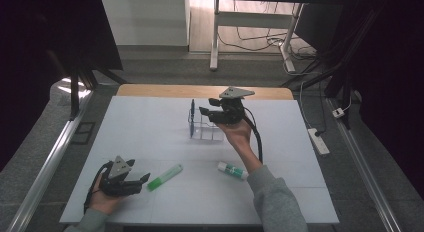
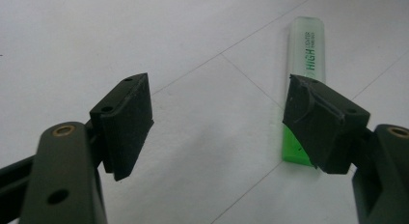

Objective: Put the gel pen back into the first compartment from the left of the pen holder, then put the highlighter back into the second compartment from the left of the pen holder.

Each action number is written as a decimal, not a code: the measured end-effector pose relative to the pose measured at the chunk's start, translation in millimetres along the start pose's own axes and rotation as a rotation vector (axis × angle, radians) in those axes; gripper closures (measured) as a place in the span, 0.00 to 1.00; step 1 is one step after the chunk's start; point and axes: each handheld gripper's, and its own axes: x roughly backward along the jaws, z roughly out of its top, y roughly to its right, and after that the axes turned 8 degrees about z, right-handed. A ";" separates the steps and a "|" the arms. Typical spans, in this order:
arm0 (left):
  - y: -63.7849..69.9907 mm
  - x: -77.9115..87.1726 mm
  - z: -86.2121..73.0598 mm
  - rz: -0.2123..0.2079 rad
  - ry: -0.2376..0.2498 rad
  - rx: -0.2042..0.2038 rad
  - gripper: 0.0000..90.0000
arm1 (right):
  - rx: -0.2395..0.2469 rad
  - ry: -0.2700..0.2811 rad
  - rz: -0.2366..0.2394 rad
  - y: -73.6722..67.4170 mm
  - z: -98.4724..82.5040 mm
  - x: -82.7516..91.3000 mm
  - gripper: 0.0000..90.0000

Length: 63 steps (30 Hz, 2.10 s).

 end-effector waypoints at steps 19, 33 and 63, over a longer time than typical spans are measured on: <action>-1.4 -1.8 0.4 -0.010 0.001 0.003 0.28 | -0.008 -0.066 0.001 -7.0 -47.3 67.7 0.50; -2.3 0.6 1.5 -0.014 0.015 0.006 0.28 | -0.041 -0.125 -0.041 -15.9 -95.2 122.8 0.49; 4.7 5.9 18.5 -0.047 0.002 -0.063 0.28 | -0.041 -0.174 -0.113 -21.6 -135.3 175.7 0.47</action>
